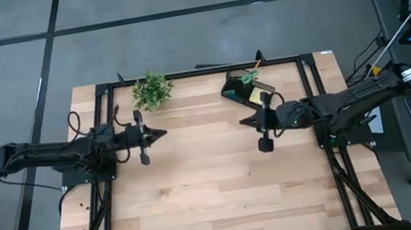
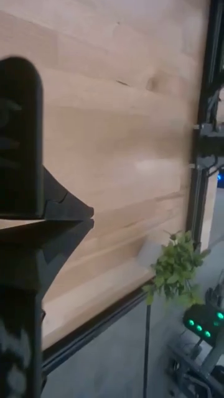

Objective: Pick and place office supplies into organizer
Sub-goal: Return to Home Position

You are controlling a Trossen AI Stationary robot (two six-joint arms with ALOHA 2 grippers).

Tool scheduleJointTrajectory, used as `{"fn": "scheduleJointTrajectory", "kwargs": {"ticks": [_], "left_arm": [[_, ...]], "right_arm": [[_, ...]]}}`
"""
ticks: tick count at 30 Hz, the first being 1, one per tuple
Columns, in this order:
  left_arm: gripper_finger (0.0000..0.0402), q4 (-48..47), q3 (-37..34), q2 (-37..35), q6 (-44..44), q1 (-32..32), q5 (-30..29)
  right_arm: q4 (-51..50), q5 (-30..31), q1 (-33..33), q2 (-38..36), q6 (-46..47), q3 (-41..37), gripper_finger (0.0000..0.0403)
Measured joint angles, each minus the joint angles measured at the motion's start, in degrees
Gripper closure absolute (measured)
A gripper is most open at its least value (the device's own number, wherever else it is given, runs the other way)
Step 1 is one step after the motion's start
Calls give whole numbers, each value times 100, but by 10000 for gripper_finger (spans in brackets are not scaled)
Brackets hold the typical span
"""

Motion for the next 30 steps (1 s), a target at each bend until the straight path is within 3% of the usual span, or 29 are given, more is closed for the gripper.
{"fn": "scheduleJointTrajectory", "kwargs": {"ticks": [6,13,24,30], "left_arm": [[400,-810,2,-948,-125,32,-12],[400,-1683,0,-1652,-392,-60,-104],[400,-931,-569,-1763,-189,-746,-1031],[401,-1041,-568,-1898,86,-924,-1092]], "right_arm": [[449,-67,-245,-375,-161,-436,398],[1905,-1483,-690,-587,-347,-1147,398],[3020,-2199,-1314,-587,-443,-1817,398],[3058,-2572,-1557,-587,-592,-1827,398]]}}
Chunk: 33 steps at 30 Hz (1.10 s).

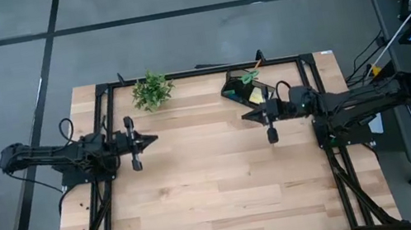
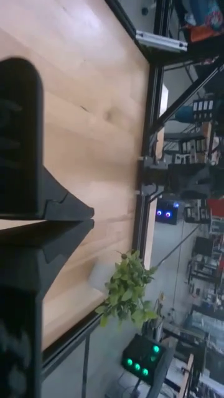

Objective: Pick and place office supplies into organizer
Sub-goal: Return to Home Position

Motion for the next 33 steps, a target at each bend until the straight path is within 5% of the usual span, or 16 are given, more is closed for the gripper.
{"fn": "scheduleJointTrajectory", "kwargs": {"ticks": [14,33], "left_arm": [[400,-828,0,-720,85,-11,40],[400,-813,0,-885,-40,-11,450]], "right_arm": [[62,-524,-295,0,-69,0,398],[215,-726,-293,0,19,0,398]]}}
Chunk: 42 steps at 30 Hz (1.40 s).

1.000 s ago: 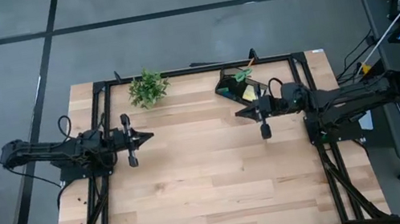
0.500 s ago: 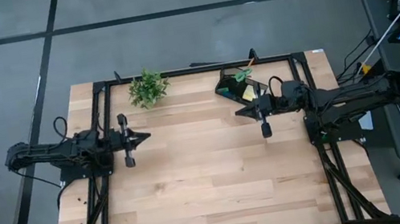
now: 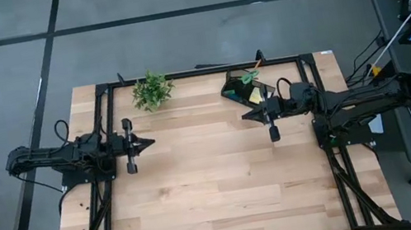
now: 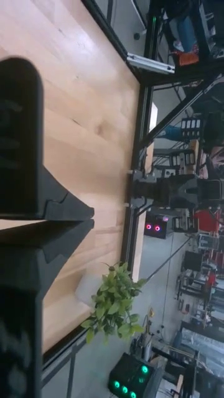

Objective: Pick and place office supplies into organizer
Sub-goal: Return to Home Position

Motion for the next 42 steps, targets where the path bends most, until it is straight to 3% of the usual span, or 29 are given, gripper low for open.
{"fn": "scheduleJointTrajectory", "kwargs": {"ticks": [14,24,33,42], "left_arm": [[400,596,-241,-9,227,2,-28],[399,127,-267,-12,134,4,-442],[398,19,-267,-11,44,2,-531],[396,2,-269,-7,-212,2,-545]], "right_arm": [[32,0,0,4,7,0,398],[72,-181,-135,4,-44,-30,398],[980,-598,-600,-28,127,-644,398],[1073,-769,-918,-762,155,-1199,398]]}}
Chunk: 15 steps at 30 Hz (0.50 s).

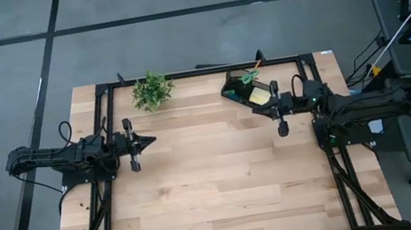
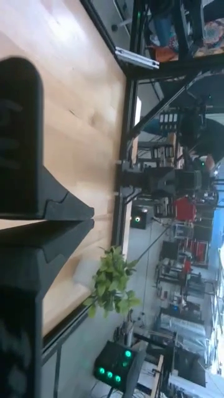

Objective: Pick and place office supplies into organizer
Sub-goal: Return to Home Position

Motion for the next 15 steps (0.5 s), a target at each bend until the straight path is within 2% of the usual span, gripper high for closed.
{"fn": "scheduleJointTrajectory", "kwargs": {"ticks": [4,15], "left_arm": [[392,-2,0,0,0,0,2],[395,-2,0,0,2,0,1]], "right_arm": [[-39,-47,-104,-311,3,-227,398],[-161,-1084,-535,-984,162,-583,398]]}}
